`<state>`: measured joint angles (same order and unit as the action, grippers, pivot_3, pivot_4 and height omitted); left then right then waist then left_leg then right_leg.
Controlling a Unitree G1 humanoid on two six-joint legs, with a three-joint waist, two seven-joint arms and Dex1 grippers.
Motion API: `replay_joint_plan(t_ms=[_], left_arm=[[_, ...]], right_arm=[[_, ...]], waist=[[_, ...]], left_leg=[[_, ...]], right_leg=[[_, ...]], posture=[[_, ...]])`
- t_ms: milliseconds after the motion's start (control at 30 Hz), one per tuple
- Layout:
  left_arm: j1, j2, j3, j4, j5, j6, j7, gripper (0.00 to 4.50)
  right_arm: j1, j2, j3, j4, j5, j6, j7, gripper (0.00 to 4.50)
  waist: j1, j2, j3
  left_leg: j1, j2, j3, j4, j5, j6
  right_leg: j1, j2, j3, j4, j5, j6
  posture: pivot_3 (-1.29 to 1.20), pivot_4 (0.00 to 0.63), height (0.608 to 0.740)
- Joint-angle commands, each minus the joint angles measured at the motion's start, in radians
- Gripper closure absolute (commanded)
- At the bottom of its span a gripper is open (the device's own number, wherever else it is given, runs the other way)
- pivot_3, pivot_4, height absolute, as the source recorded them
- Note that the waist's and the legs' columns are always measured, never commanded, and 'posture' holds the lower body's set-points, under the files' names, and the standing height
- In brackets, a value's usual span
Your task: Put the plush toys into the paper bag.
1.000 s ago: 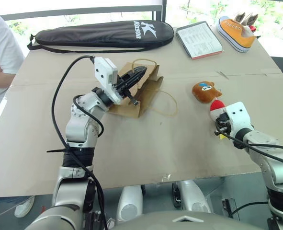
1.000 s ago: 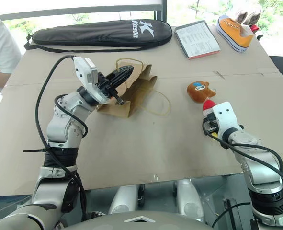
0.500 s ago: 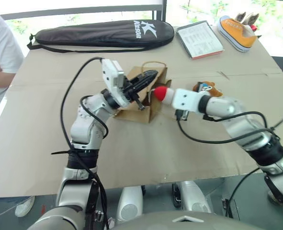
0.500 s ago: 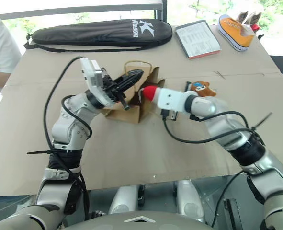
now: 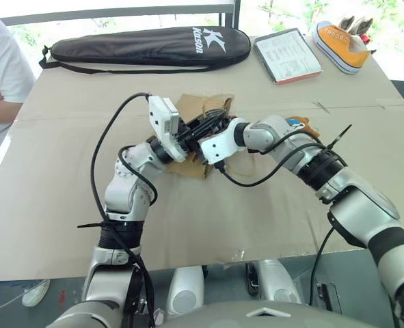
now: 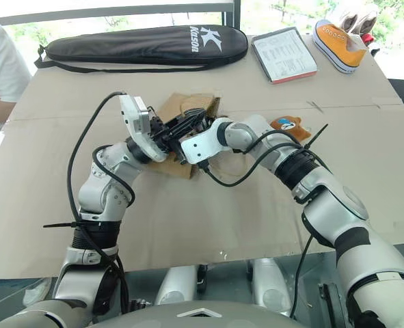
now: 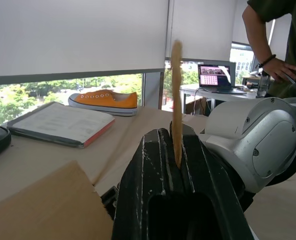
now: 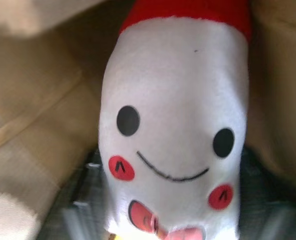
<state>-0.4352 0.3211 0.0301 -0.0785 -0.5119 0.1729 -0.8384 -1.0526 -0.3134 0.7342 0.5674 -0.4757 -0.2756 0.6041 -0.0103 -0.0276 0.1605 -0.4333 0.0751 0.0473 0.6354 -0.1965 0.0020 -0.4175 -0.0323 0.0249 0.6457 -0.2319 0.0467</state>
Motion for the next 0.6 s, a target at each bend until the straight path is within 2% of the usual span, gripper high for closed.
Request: replay_joint_plan(t_ms=[33, 200, 400, 500, 600], left_arm=[[0.004, 0.009, 0.044, -0.057, -0.030, 0.013, 0.032, 4.50], [0.001, 0.018, 0.085, -0.026, -0.029, 0.024, 0.065, 4.50], [-0.024, 0.018, 0.101, 0.016, -0.014, 0.006, 0.078, 4.50], [-0.033, 0.016, 0.103, 0.024, -0.021, 0.006, 0.074, 4.50], [-0.040, -0.004, 0.092, 0.014, -0.038, 0.010, 0.065, 4.50]], right_arm=[[0.085, -0.059, -0.127, -0.133, 0.077, 0.043, 0.048, 1.36], [0.308, -0.117, -0.309, -0.500, 0.289, 0.291, 0.186, 1.36], [0.477, -0.193, -0.522, -0.842, 0.438, 0.654, 0.217, 1.36], [0.500, -0.225, -0.546, -0.889, 0.444, 0.701, 0.212, 1.36], [0.488, -0.226, -0.498, -0.867, 0.406, 0.701, 0.199, 1.36]], waist=[[0.004, 0.000, 0.000], [0.001, 0.000, 0.000], [0.000, 0.000, 0.000], [0.002, 0.000, 0.000], [-0.002, 0.000, 0.000]], left_leg=[[0.000, 0.000, 0.000, 0.000, 0.000, 0.000], [0.001, 0.000, 0.000, 0.000, 0.000, 0.000], [0.002, 0.000, -0.001, 0.000, 0.000, 0.000], [0.002, 0.000, -0.001, 0.001, 0.000, 0.000], [0.002, 0.000, 0.000, 0.002, 0.000, 0.000]], right_leg=[[0.000, 0.000, 0.000, 0.000, 0.000, 0.000], [0.001, 0.000, 0.000, 0.000, 0.000, 0.000], [0.001, 0.001, 0.000, 0.002, 0.000, 0.000], [0.001, 0.000, 0.000, 0.002, 0.000, 0.000], [0.001, 0.000, 0.000, 0.002, -0.001, -0.001]], posture=[[0.00, 0.150, 0.740], [0.00, 0.150, 0.740], [0.00, 0.150, 0.740], [0.00, 0.150, 0.740], [0.00, 0.150, 0.740]])
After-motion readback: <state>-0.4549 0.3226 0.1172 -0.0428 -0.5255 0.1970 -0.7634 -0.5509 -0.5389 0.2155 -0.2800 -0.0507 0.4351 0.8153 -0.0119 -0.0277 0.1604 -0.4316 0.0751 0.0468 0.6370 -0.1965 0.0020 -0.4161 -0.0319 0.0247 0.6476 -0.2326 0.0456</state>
